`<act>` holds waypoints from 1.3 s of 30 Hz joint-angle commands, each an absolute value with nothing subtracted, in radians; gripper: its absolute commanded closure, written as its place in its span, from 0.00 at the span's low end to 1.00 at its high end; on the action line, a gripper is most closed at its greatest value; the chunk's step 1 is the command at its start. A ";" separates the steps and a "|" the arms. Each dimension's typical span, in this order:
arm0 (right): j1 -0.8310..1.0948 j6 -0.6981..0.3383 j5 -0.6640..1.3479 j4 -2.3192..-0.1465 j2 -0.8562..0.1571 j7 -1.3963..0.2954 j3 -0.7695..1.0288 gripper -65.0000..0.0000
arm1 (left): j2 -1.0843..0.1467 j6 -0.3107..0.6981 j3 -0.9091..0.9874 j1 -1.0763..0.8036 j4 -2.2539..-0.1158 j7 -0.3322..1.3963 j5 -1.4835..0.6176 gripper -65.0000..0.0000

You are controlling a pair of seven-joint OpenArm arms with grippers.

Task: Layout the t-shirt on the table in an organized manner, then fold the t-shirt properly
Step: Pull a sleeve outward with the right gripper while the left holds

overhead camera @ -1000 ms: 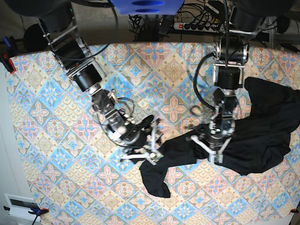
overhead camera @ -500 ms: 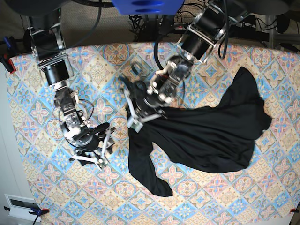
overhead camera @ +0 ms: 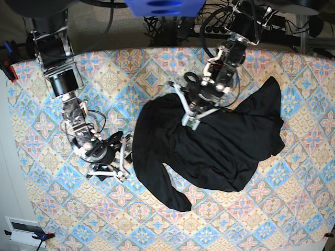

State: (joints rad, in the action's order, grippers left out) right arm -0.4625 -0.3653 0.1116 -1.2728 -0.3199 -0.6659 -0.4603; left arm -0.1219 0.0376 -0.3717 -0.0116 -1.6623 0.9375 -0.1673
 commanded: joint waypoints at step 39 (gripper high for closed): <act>-0.487 -0.371 0.119 -1.168 -0.114 -0.638 -0.397 0.46 | -0.114 0.038 -0.110 -0.093 -1.779 0.917 -0.176 0.70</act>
State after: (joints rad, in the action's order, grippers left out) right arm -0.4526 -0.3748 0.1104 -1.1496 -0.1150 -0.6628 -0.4026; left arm -0.1139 0.0372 -0.1123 -0.1051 -1.7576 0.9360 -0.1741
